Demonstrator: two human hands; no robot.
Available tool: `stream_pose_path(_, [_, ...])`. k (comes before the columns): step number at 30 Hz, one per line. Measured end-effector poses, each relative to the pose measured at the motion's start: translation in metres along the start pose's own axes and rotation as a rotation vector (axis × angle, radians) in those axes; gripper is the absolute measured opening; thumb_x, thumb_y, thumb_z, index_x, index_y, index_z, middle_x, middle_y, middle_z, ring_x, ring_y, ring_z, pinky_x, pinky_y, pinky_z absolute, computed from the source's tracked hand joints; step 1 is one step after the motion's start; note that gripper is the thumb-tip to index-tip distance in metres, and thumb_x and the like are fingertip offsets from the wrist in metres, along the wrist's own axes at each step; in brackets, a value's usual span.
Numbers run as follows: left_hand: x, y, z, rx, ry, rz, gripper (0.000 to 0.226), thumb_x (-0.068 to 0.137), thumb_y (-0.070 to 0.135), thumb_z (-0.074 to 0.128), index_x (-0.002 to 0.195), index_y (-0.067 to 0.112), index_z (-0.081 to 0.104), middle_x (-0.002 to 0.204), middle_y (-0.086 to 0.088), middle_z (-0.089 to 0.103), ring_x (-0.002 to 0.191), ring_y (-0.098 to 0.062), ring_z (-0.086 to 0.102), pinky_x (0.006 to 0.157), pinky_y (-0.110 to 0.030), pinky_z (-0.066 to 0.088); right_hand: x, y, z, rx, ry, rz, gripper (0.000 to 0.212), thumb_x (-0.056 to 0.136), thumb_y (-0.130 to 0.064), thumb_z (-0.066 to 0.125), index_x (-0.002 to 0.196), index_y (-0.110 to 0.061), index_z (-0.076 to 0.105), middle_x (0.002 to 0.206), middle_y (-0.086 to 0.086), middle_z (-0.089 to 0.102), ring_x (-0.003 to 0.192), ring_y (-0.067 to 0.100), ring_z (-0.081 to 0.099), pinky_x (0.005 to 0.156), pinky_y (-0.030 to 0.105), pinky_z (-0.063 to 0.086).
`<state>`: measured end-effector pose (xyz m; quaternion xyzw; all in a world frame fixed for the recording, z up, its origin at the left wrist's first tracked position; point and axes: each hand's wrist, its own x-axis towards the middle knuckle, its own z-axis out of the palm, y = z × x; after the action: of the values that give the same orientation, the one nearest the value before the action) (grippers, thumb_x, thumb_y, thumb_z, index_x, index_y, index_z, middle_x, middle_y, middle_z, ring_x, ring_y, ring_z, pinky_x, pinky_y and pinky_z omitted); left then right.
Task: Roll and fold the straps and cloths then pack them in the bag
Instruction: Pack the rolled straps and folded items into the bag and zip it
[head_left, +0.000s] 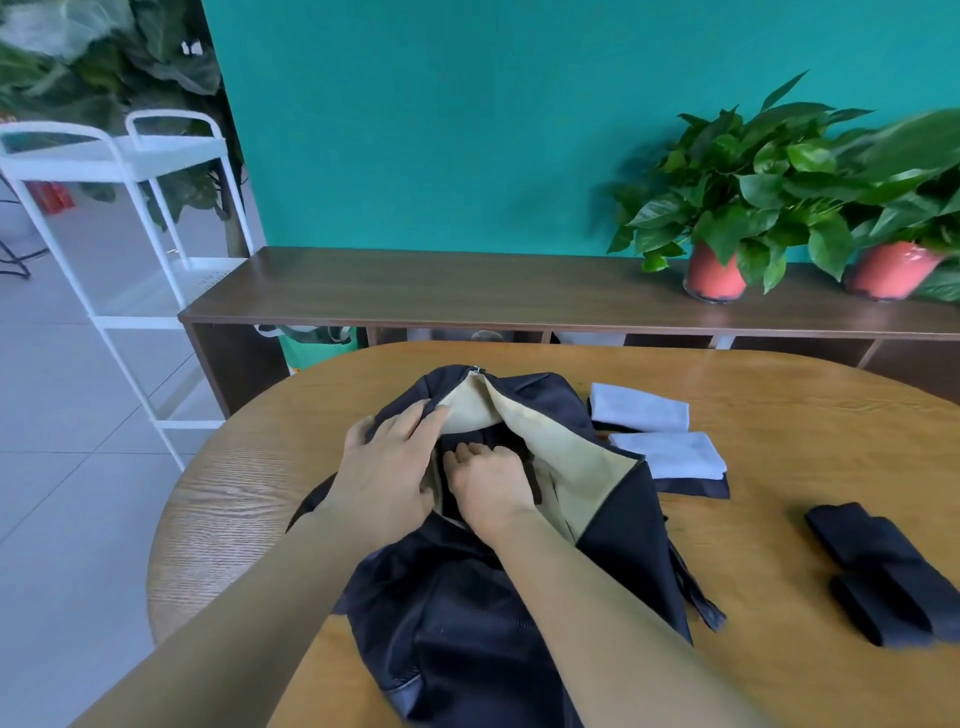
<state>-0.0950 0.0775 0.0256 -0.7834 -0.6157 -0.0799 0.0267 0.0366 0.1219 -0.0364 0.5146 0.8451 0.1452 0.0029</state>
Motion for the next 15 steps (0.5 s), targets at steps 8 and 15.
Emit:
stream_pose_path(8, [-0.004,0.001,0.000,0.002,-0.005,0.012,0.082,0.088,0.024,0.053,0.152,0.026,0.001,0.157,0.003,0.011,0.143,-0.014,0.016,0.117,-0.042,0.008,0.010,0.004,0.003,0.156,-0.014,0.016,0.037,0.091,-0.009,0.049,0.128,-0.008,0.046,0.130,0.007,0.053,0.125,0.024,0.045,0.094,0.034,0.043])
stream_pose_path(15, [-0.007,0.004,-0.007,0.021,-0.007,0.038,0.077,0.089,0.022,0.052,0.151,0.032,0.006,0.160,-0.001,-0.004,0.146,-0.019,0.007,0.116,-0.044,0.007,-0.009,0.019,-0.020,0.125,0.078,0.020,0.041,0.088,-0.008,0.051,0.129,-0.009,0.046,0.122,0.004,0.057,0.117,0.022,0.051,0.077,0.033,0.047])
